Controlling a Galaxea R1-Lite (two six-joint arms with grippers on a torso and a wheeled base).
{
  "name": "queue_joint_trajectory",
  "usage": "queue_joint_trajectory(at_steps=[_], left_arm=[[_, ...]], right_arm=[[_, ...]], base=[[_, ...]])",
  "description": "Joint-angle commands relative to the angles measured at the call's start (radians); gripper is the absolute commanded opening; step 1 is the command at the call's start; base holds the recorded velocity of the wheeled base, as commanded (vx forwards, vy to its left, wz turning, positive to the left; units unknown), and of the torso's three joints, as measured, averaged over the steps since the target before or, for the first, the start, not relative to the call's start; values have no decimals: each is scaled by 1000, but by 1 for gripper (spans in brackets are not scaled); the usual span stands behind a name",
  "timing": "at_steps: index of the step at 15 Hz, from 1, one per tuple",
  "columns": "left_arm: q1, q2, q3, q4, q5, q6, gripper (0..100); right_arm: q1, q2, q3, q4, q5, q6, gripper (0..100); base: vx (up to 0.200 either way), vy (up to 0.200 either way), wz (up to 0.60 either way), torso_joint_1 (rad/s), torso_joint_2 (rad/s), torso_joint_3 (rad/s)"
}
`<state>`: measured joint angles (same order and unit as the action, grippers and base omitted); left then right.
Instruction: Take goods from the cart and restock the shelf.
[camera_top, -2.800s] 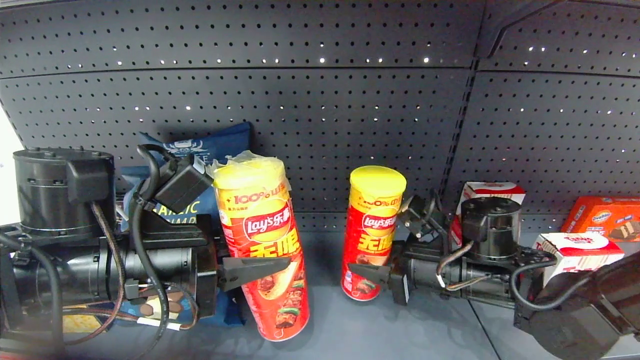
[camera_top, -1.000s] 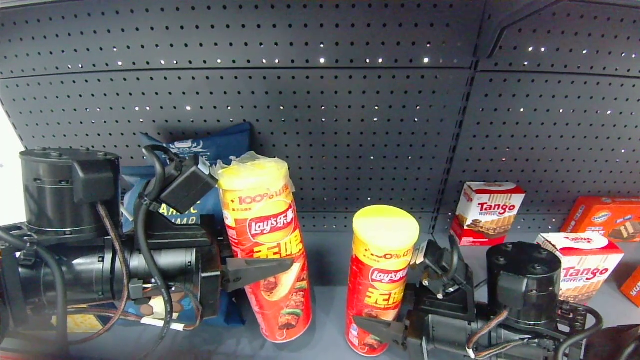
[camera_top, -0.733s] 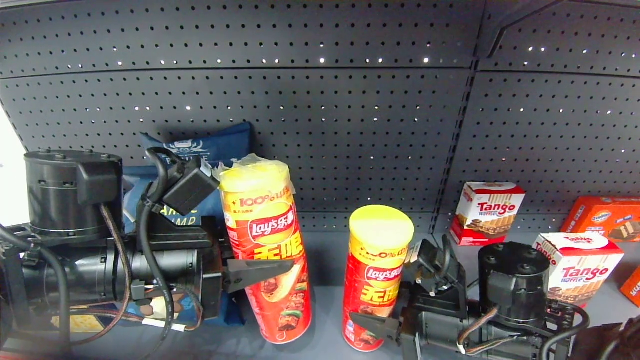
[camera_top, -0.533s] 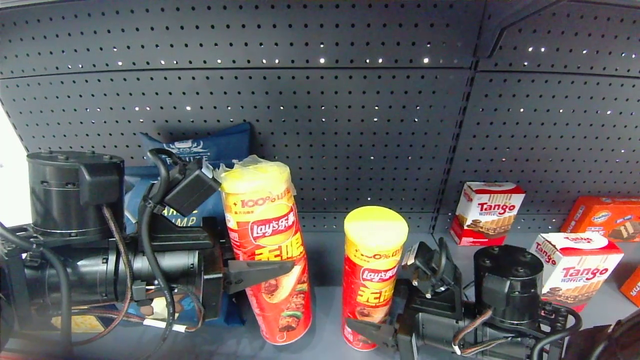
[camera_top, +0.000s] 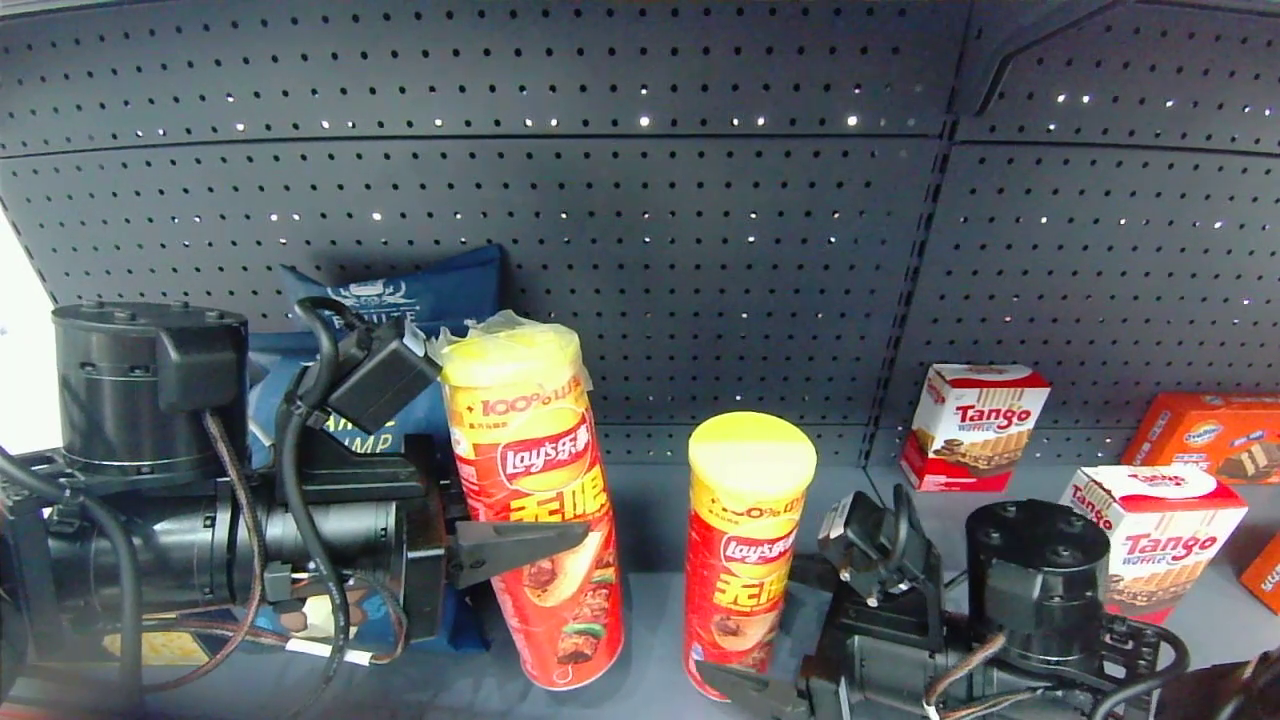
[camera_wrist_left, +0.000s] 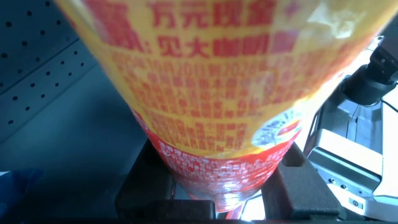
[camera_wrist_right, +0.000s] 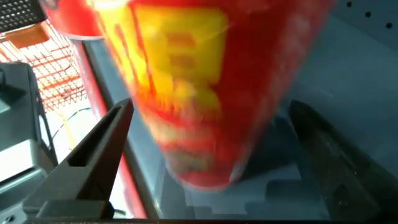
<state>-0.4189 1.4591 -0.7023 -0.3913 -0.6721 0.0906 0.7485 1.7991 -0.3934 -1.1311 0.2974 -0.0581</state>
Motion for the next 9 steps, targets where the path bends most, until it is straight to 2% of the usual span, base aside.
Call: queue_joint_trajectory(at_steps=[1, 5, 9], left_arm=[[0, -2, 1, 0, 0, 0, 0], [0, 0, 7, 0, 0, 0, 0], [0, -2, 7, 0, 0, 0, 0]], right_arm=[[-3, -80, 61, 1, 0, 0, 100], [-8, -152, 125, 1, 5, -2, 100], [-3, -150, 123, -1, 11, -3, 100]], base=[[0, 0, 0, 0, 0, 0], [0, 0, 0, 0, 0, 0], [0, 0, 0, 0, 0, 0]])
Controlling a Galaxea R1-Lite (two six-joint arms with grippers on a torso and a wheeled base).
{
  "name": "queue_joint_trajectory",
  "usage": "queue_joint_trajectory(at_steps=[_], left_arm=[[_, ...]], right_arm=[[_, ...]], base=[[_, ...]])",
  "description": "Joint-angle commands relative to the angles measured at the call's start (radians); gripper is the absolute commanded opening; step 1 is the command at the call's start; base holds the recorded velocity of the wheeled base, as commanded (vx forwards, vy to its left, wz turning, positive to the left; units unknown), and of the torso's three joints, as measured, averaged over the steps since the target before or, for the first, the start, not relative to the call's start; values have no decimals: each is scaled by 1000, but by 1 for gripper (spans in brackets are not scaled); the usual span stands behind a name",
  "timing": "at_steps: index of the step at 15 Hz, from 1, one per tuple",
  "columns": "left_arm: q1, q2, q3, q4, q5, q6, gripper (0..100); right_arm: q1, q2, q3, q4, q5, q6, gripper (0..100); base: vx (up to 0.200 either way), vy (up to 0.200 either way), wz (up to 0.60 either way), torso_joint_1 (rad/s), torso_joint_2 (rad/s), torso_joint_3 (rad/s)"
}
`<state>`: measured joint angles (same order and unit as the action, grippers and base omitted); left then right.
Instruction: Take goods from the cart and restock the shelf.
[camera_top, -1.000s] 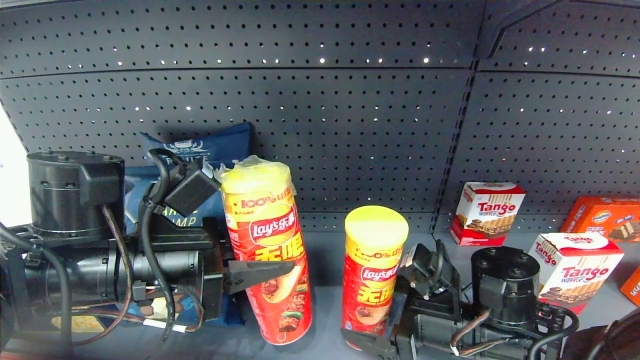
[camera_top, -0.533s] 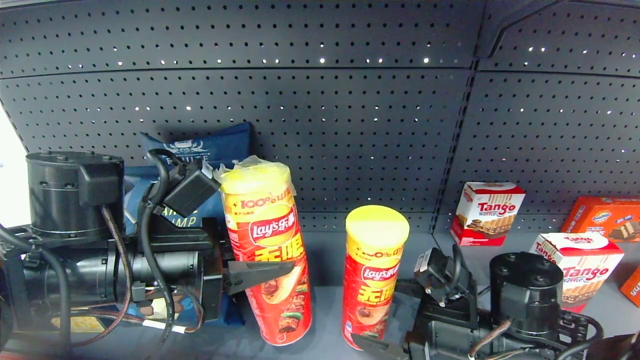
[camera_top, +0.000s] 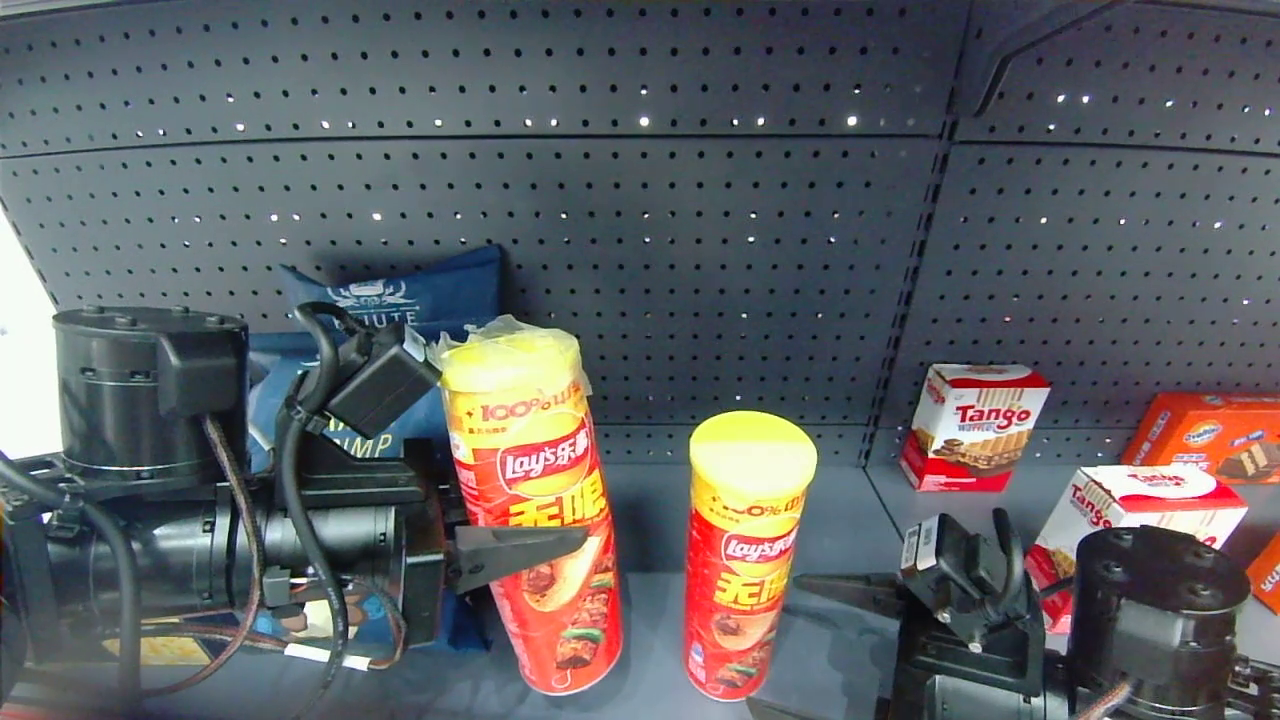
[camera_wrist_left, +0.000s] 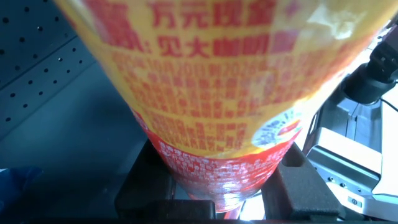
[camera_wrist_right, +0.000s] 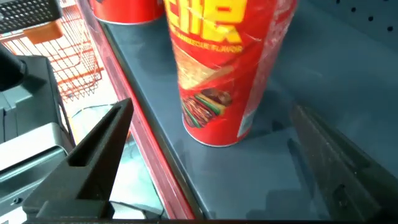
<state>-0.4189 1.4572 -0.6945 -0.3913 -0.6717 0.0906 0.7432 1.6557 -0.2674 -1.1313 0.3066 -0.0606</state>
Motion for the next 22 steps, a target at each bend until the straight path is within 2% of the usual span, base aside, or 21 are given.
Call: queue_joint_trajectory(at_steps=[1, 22], left_arm=[[2, 0, 0, 0, 0, 0, 0], [2, 2, 1, -1, 0, 0, 0]], right_arm=[[2, 1, -6, -1, 2, -1, 100], [58, 18, -15, -1, 6, -4, 100]], base=[[0, 0, 0, 0, 0, 0], [0, 0, 0, 0, 0, 0]])
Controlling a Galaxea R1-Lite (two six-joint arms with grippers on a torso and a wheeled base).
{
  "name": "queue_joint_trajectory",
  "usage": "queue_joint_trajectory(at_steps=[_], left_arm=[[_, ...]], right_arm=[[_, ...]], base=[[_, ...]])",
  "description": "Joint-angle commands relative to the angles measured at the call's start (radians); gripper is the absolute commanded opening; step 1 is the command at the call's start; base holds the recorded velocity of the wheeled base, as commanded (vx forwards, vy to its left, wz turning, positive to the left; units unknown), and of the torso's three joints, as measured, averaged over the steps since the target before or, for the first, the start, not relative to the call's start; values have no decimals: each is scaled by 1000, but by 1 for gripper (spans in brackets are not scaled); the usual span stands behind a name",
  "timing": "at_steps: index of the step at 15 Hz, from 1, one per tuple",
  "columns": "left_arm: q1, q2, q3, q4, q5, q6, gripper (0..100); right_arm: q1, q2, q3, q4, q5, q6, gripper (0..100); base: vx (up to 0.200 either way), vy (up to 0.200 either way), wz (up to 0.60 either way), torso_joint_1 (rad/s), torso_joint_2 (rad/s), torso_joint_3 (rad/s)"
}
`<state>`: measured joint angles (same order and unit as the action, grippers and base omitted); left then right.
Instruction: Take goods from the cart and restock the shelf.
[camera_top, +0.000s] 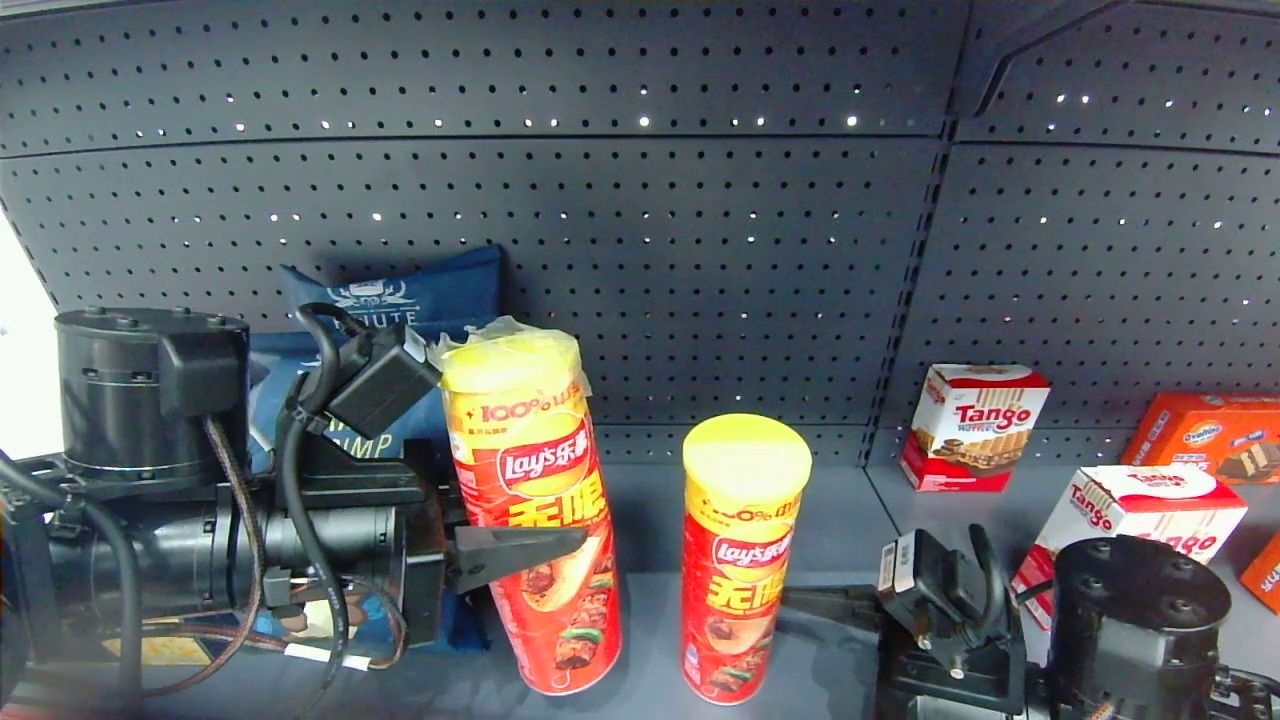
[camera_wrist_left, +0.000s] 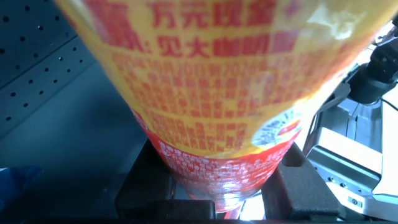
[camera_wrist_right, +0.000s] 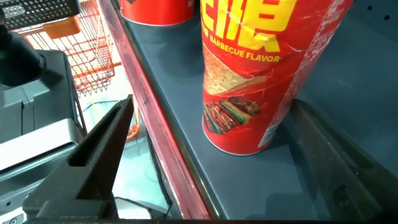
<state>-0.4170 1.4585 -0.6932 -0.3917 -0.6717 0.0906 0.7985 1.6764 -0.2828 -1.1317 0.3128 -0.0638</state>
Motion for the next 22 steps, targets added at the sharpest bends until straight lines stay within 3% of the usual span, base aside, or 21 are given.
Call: queue_joint_trajectory(at_steps=[1, 8, 12, 14, 15, 16, 18, 20, 22], left_arm=[[0, 0, 1, 1, 0, 0, 0], [4, -3, 20, -1, 0, 0, 0], [6, -9, 18, -1, 0, 0, 0], [6, -9, 18, -1, 0, 0, 0], [6, -9, 17, -1, 0, 0, 0], [6, -9, 14, -1, 1, 0, 0], [6, -7, 8, -1, 0, 0, 0], [6, -6, -5, -3, 0, 0, 0], [7, 0, -31, -1, -2, -3, 0]], right_arm=[[5, -4, 4, 0, 0, -1, 100], [11, -46, 33, -37, -6, 2, 100], [-62, -185, 33, -22, -9, -7, 100], [-116, -322, 25, 79, -9, -42, 100], [-122, -419, 4, 198, -15, -42, 100], [-122, -495, -36, 317, -52, -42, 100], [-122, -598, -167, 592, -262, -28, 100], [-117, -609, -223, 673, -454, 47, 100], [-211, -627, -204, 675, -480, 87, 100]], base=[[0, 0, 0, 0, 0, 0], [0, 0, 0, 0, 0, 0], [0, 0, 0, 0, 0, 0], [0, 0, 0, 0, 0, 0], [0, 0, 0, 0, 0, 0], [0, 0, 0, 0, 0, 0], [0, 0, 0, 0, 0, 0], [0, 0, 0, 0, 0, 0], [0, 0, 0, 0, 0, 0]])
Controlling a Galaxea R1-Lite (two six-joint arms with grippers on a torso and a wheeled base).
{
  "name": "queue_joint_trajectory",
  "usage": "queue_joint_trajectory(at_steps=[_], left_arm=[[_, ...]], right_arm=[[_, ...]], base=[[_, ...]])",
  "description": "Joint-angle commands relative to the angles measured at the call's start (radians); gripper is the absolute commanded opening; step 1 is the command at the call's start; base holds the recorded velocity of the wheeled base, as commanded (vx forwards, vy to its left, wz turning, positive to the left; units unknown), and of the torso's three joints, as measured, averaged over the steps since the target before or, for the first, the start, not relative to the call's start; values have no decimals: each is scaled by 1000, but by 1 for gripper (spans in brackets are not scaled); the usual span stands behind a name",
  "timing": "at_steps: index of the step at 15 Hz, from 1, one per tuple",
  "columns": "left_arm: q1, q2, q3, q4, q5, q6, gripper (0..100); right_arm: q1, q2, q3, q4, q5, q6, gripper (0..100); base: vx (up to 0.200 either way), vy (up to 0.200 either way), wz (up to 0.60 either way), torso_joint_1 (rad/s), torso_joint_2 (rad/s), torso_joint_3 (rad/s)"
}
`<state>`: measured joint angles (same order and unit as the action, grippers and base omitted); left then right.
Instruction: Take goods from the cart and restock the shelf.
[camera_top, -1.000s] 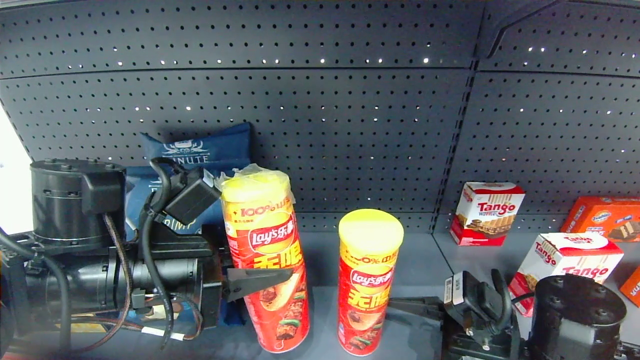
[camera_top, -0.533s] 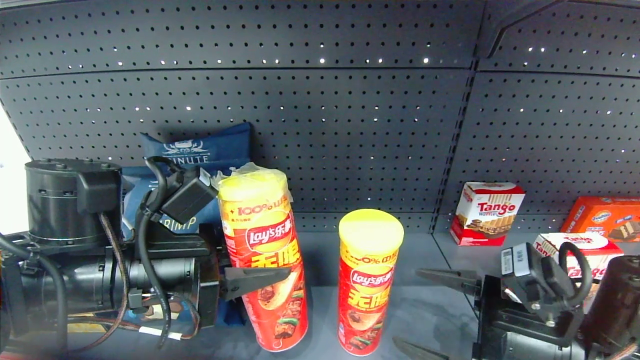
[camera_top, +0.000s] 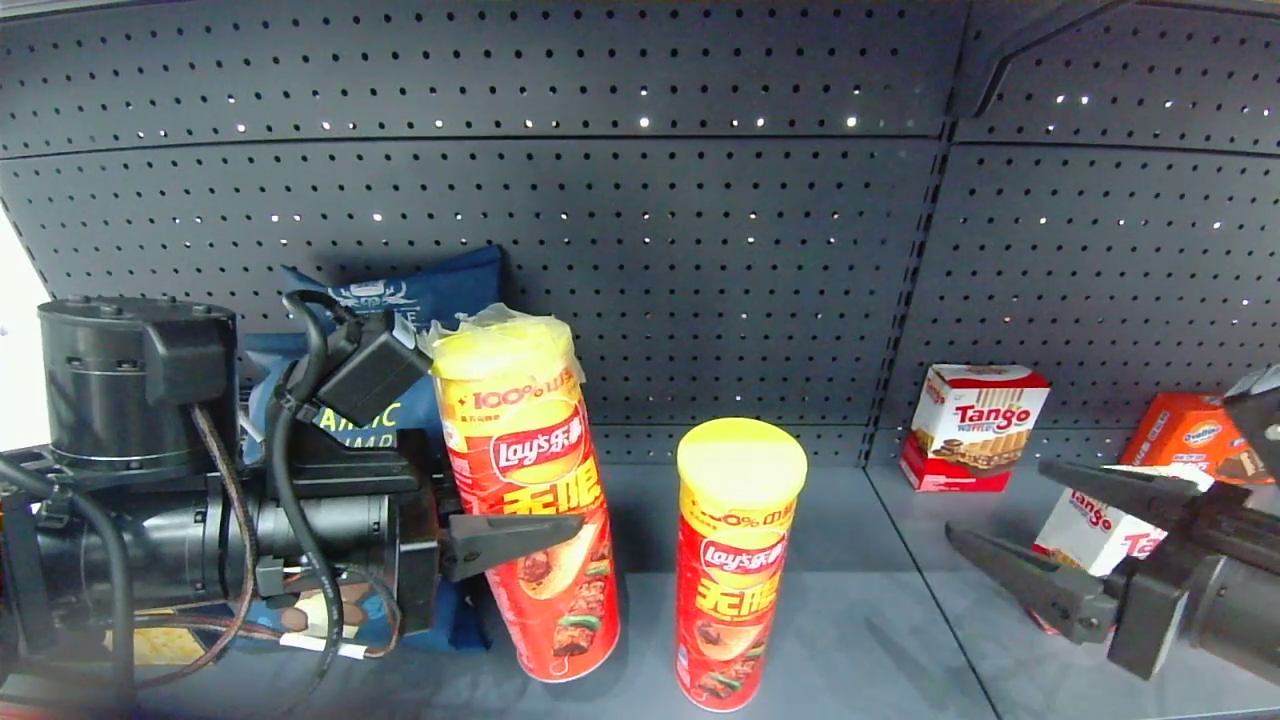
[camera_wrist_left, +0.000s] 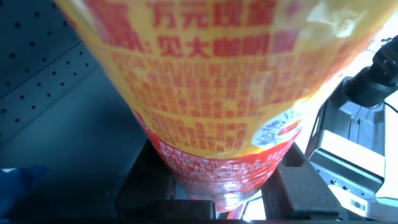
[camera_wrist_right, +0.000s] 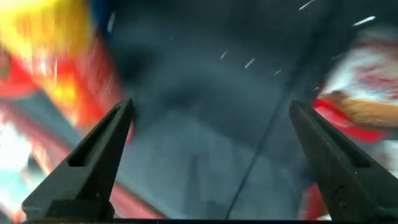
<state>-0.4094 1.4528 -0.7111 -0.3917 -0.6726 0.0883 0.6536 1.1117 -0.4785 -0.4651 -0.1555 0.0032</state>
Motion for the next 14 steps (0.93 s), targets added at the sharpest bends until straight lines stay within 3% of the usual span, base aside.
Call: queue_joint_trajectory(at_steps=[1, 6, 7, 10, 13, 14], left_arm=[[1, 9, -31, 1, 1, -5, 0], [50, 66, -140, 24, 1, -7, 0], [83, 75, -148, 22, 1, 1, 0], [96, 138, -223, 33, -2, 19, 0], [99, 268, -324, 40, 19, 179, 0], [87, 313, -366, 43, 90, 214, 0]], right_arm=[[-115, -84, 11, 13, -13, 20, 100], [-167, -98, 46, 14, -70, 23, 100], [-204, -101, 55, 14, -70, 23, 100], [-235, -102, 78, 11, -68, 24, 100], [-235, -98, 80, 11, -65, 24, 100], [-235, -98, 84, 11, -65, 24, 100]], base=[[0, 0, 0, 0, 0, 0], [0, 0, 0, 0, 0, 0], [0, 0, 0, 0, 0, 0], [0, 0, 0, 0, 0, 0], [0, 0, 0, 0, 0, 0], [0, 0, 0, 0, 0, 0]])
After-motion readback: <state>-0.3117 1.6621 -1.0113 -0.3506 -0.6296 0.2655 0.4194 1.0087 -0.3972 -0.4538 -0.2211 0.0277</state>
